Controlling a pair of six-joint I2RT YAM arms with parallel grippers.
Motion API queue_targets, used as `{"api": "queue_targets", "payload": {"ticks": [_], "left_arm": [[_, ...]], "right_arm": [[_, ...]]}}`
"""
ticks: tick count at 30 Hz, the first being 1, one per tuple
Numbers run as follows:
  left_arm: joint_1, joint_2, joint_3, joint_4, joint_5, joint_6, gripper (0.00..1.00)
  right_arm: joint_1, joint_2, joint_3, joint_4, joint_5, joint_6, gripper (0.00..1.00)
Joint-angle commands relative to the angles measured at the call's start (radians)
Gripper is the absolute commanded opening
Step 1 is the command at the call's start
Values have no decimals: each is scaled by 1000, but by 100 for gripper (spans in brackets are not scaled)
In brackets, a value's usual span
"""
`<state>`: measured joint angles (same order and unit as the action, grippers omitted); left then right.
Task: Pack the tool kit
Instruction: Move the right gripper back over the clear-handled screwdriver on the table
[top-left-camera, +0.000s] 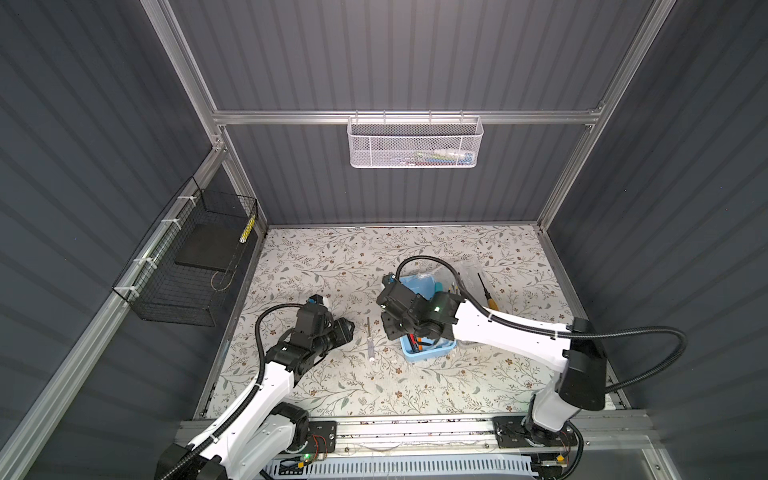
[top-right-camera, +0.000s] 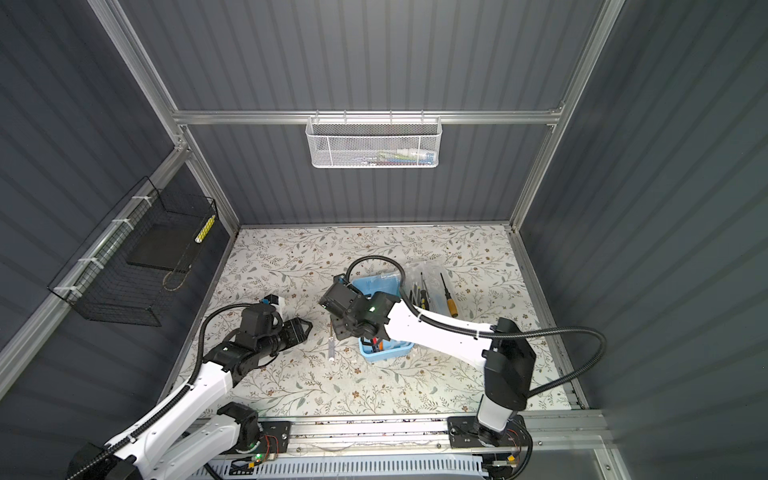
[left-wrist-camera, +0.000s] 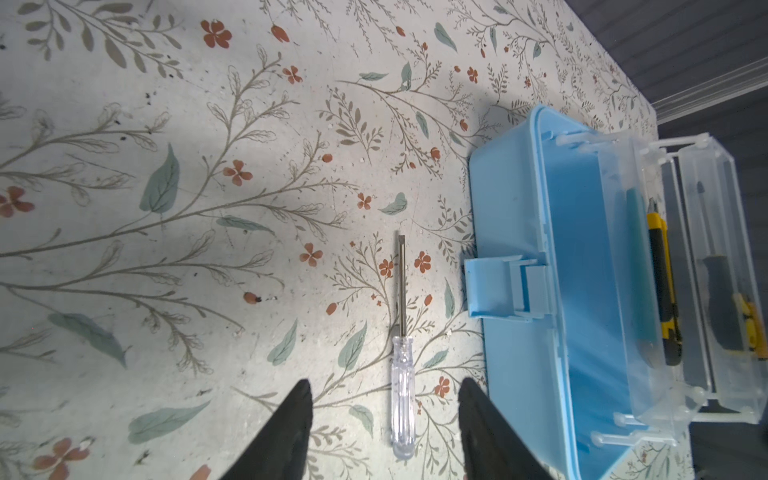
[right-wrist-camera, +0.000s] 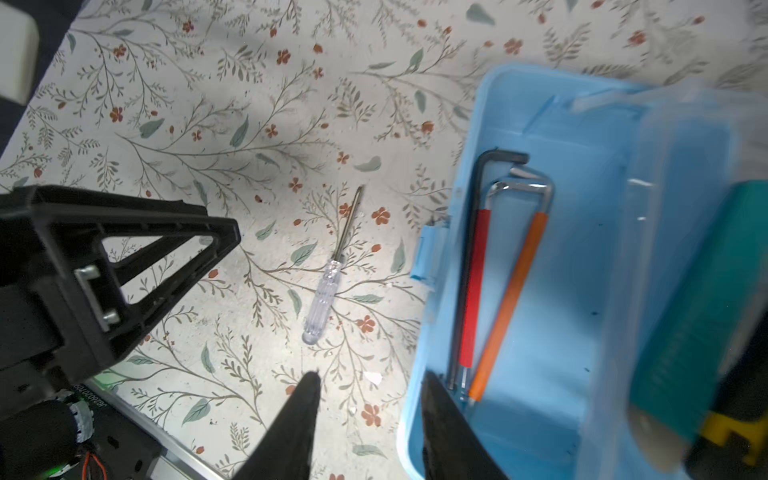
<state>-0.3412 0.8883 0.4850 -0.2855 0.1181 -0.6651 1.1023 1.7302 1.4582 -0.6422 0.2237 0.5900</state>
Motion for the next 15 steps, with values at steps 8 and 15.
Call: {"api": "queue_targets", "payload": {"ticks": [8,15], "left_arm": [[325,-10,-81,45,405,-9,58],[337,3,-84,50,413,18,57]], "right_arm": [[18,244,134,14,-142,4,39],[16,365,197,-16,-170,4,36]]}}
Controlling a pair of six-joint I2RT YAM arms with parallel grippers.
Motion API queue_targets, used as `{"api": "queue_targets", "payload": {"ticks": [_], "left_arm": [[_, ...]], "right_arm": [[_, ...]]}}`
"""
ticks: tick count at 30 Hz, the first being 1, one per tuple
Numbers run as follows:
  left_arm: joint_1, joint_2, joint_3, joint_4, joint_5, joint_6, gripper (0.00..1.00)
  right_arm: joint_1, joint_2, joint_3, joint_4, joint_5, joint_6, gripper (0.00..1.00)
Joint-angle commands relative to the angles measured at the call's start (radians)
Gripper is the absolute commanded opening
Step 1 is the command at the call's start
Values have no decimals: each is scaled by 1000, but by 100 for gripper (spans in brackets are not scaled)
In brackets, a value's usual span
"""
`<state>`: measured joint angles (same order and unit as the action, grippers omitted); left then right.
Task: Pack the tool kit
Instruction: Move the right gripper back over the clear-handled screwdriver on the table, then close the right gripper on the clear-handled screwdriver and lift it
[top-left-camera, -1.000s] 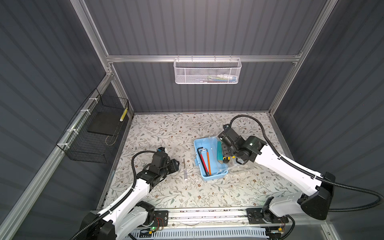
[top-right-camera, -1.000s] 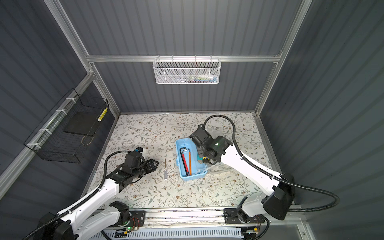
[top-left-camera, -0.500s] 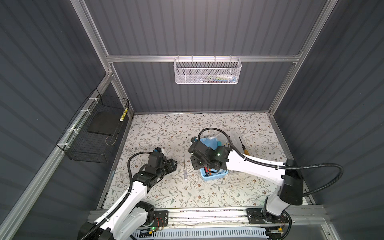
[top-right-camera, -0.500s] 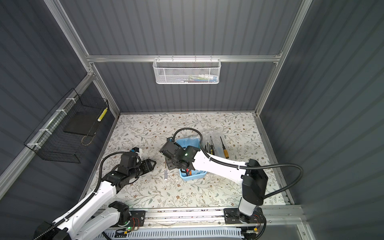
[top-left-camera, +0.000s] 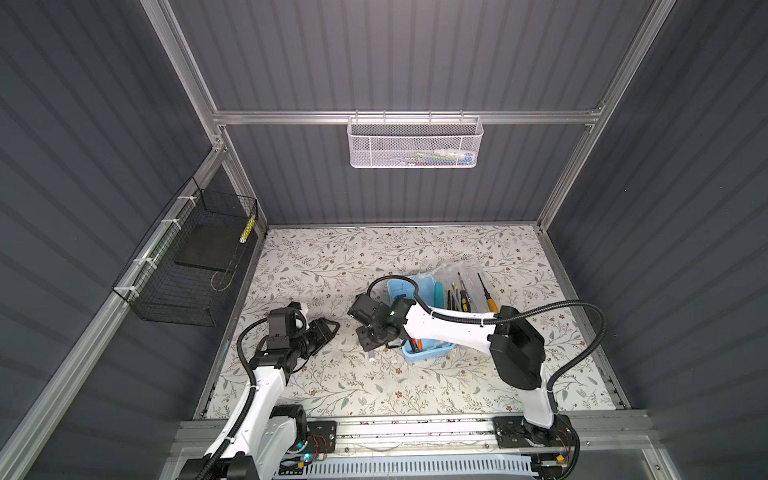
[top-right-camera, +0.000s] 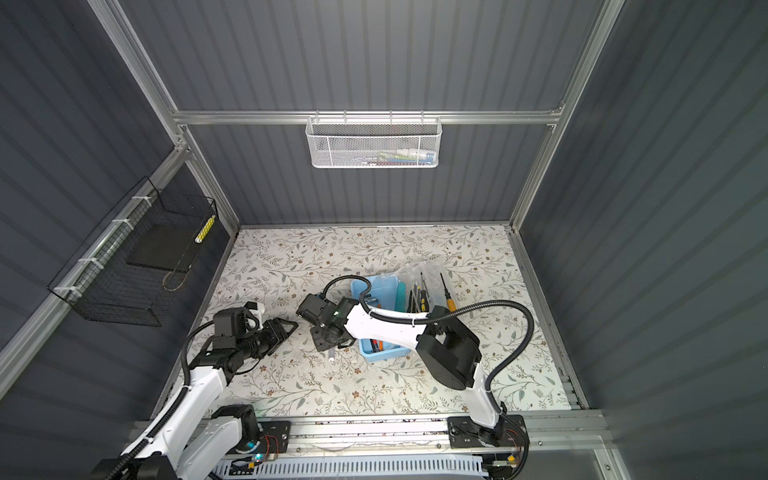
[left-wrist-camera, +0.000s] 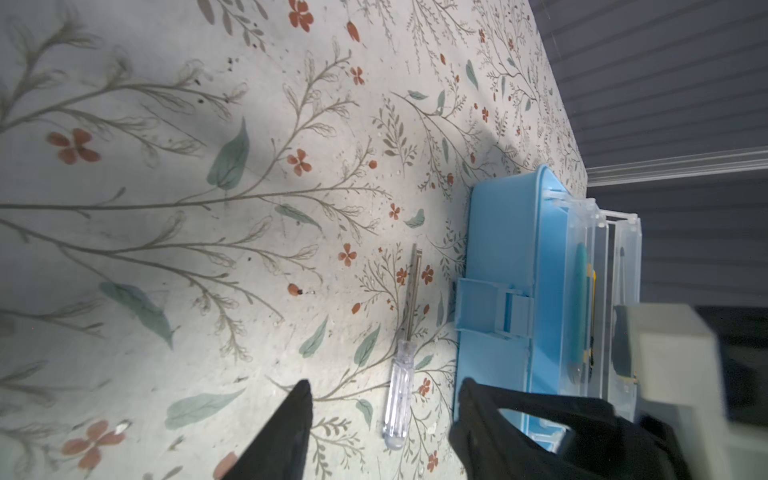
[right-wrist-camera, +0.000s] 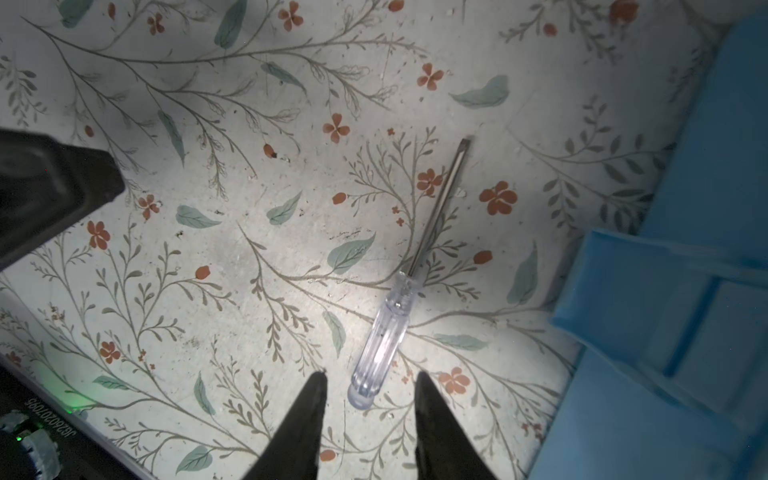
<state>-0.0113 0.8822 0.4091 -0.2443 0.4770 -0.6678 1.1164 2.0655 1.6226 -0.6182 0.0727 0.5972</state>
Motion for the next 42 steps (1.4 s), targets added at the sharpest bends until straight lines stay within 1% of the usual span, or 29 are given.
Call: {"api": "queue_targets", "payload": {"ticks": [1,7,16,23,26,38,42], "left_arm": [[7,8,-7,5,51,25,57],[7,14,-8,4,38,40,57],[7,17,-11,4,23,48,57],[7,15,-13,4,18,49,57],[7,14,-12,-1,17,51,57],[7,20,-16,3,14,55,56],[7,21,-14,5,17,56,56]], "right_arm": [[3,41,39,-46,-19,-4,36],[2,91,76,-85,-18,1,35],[-7,132,83,-99,-23,1,34],[-9,156,85,-86,-30,3,33],[-9,164,85,-91,-32,3,30],[-19,183,85,-92,-39,5,29],[-19,194,89,-90,-46,7,23]]}}
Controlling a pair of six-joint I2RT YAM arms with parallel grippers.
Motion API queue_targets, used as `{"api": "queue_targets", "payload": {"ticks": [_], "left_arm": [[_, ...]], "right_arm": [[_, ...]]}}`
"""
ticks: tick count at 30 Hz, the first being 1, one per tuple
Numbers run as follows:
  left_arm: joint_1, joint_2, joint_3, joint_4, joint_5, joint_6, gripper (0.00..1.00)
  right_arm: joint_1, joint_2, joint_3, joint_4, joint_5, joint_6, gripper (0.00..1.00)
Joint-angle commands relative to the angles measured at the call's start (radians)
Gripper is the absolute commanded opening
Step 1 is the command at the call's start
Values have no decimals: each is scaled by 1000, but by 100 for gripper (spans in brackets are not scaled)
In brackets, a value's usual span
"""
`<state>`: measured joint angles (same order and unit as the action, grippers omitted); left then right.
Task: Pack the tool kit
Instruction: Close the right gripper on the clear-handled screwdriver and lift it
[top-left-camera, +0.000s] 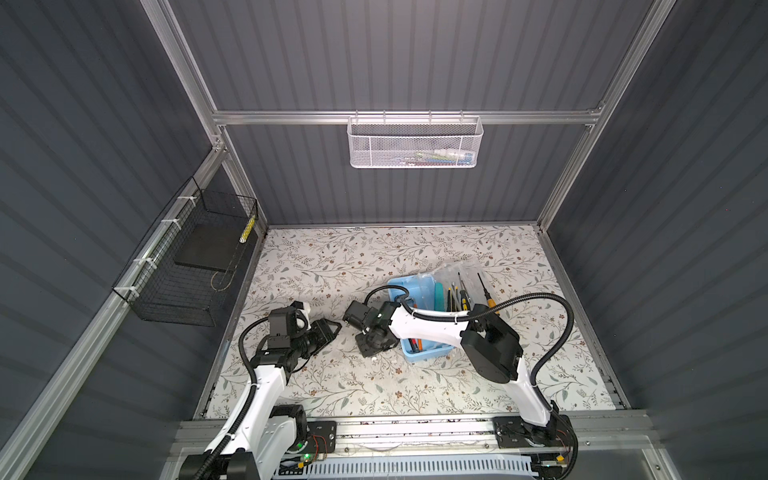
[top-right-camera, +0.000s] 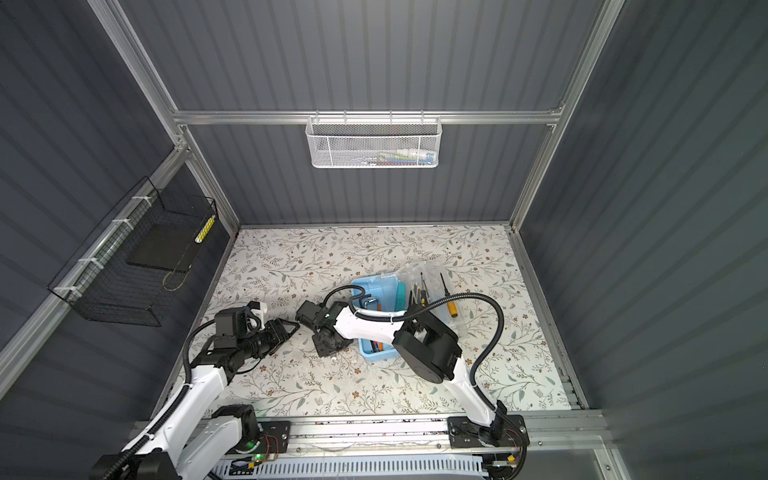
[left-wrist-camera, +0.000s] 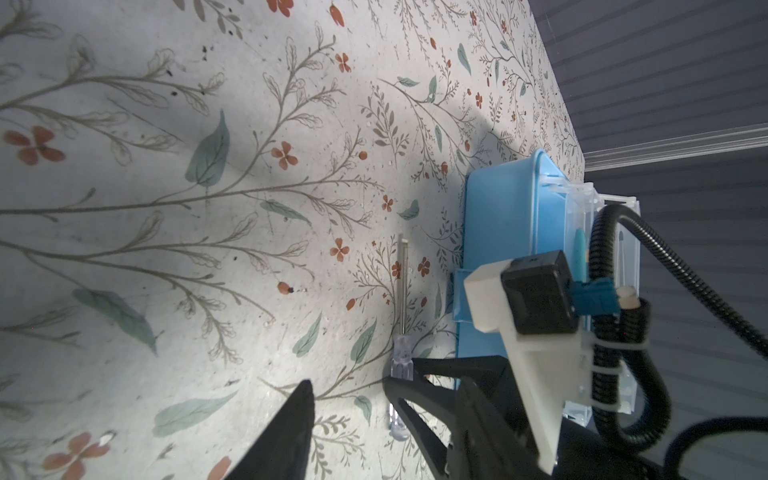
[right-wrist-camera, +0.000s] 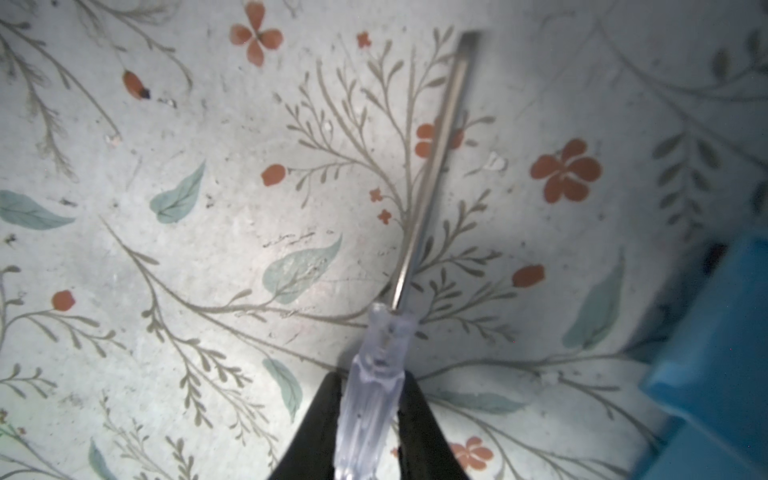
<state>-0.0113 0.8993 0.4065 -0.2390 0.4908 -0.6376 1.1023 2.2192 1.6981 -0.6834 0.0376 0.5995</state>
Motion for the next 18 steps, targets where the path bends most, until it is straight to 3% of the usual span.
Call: {"api": "queue_targets", "payload": {"ticks": [1,7,10,18], "left_arm": [[7,4,-11,2,3,26,56],[7,7,-12,7,0,28,56],[7,13,-9,11,5,30,56],[7,11,22,-13,1,61,57]], "right_arm": [[-5,40,14,-24,-13,5,22],[-6,27,20,-32,-24,0,13],[-8,6,30,-51,-13,-5,0],[-17,-206,-13,-89,71,-68,0]]}}
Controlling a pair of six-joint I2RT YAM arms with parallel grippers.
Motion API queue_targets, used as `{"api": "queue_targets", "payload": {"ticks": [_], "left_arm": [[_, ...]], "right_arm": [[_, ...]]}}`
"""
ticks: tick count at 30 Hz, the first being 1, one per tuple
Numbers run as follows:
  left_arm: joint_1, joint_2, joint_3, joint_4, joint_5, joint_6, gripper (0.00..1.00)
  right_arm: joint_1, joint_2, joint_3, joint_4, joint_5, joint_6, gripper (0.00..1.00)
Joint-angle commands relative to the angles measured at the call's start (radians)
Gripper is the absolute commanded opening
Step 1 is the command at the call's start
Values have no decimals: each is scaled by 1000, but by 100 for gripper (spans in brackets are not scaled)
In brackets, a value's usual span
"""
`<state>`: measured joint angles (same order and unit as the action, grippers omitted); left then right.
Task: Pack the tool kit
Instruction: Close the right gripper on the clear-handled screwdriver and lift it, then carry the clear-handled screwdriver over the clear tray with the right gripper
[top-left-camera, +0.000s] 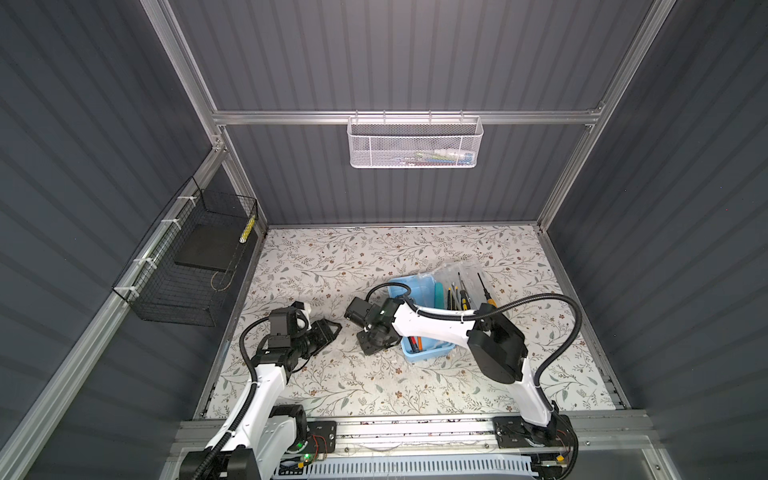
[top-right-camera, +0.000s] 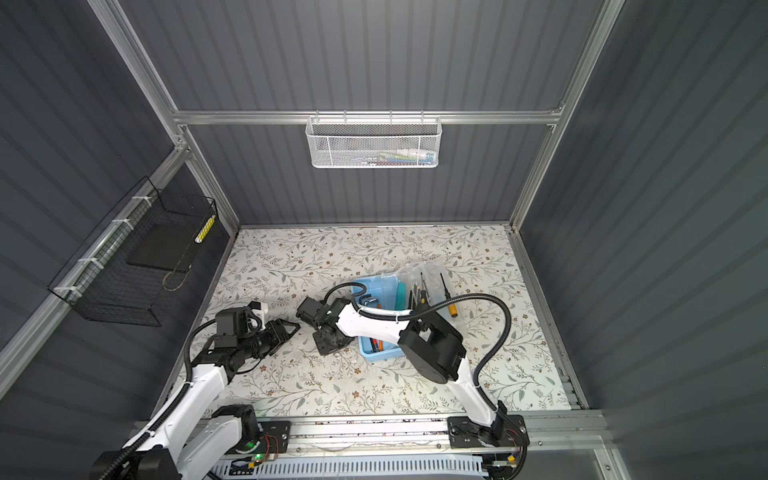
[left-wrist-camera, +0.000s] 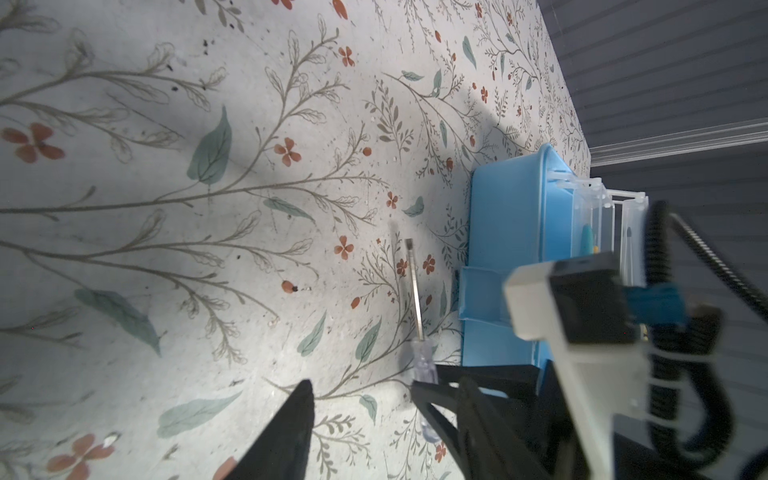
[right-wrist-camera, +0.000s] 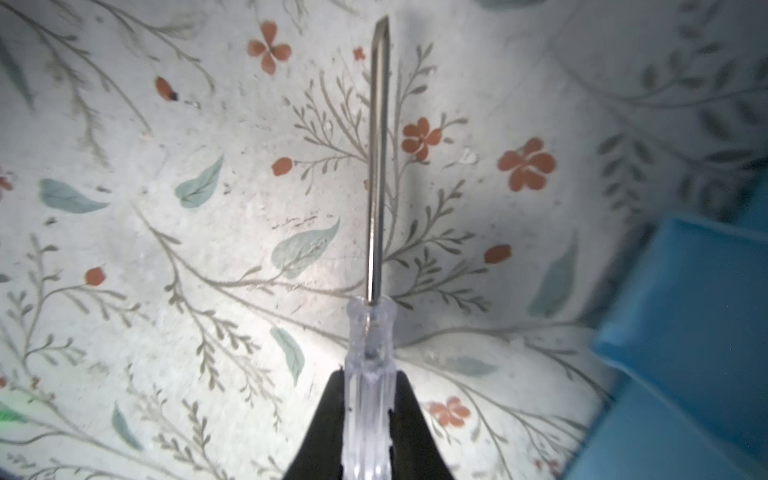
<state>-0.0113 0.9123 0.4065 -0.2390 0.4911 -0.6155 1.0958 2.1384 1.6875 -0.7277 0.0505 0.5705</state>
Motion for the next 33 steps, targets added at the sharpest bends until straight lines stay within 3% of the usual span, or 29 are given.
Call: {"api": "queue_targets", "payload": {"ticks": [1,7,11,17,25,33], "left_arm": [[7,-6,23,-13,-2,38,57],[5,-15,44,4,4,19,59],[-16,-14,94,-10,-23,19,59],[-209,34,195,-19,-213,23,59],[-265,103,229,28,-220,15,59],[-348,175,258,76,-250,-2,59]], "right_arm": [[-14,-162,-11,-60,81,-53,0],[-114,-380,-95,-180,244,-140,0],[-244,-521,-196,-215,304,-193,0],[-412,-676,-345,-217,359,-249,0],[-540,-708,-454,-202,404,-265,0],[-575,-657,-478,-185,466,-284,0]]}}
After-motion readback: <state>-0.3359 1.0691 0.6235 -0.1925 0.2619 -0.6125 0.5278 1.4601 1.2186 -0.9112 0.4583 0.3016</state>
